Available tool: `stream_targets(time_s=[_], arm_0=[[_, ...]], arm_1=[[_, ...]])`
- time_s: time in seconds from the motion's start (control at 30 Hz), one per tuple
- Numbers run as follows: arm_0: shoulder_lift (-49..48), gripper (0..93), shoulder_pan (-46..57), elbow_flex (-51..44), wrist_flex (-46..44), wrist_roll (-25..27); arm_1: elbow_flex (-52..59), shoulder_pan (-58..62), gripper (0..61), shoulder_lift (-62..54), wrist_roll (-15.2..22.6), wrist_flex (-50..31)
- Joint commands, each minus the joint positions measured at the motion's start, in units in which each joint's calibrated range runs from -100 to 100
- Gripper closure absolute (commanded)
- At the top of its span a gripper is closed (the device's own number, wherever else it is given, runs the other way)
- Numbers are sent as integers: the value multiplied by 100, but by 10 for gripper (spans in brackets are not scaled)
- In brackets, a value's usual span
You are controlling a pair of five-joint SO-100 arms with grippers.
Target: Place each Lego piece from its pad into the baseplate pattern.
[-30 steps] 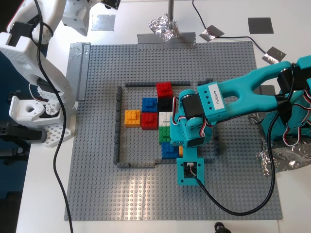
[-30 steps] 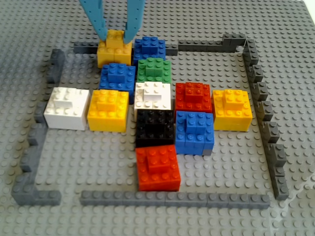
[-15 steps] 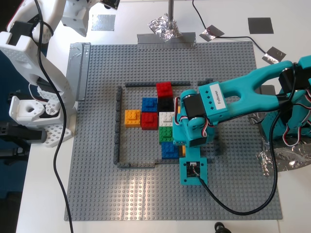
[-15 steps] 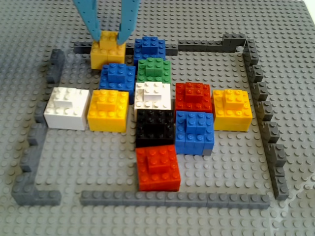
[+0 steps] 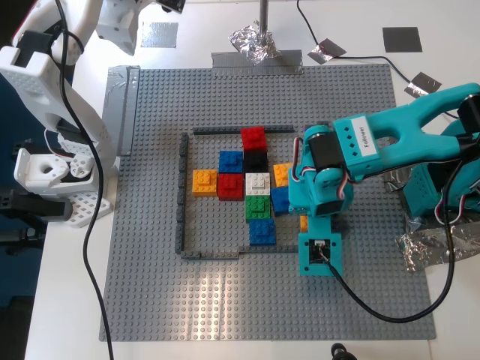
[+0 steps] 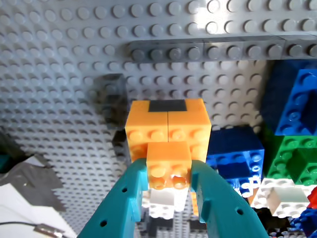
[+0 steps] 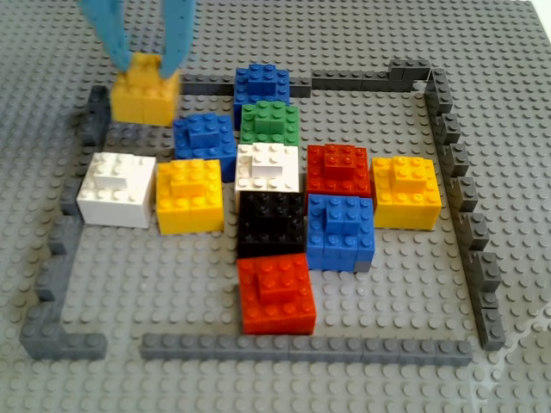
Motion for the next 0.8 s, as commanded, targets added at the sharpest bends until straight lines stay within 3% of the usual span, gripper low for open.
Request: stream_targets(time_s=[0.0,0.77], arm_0=[[-513,927,53,285,-9,34],[-668,927,379,556,-33,190]], arm_1=[[-553,-6,612,-14,49,84],[-1040,-35,612,415,78,157]])
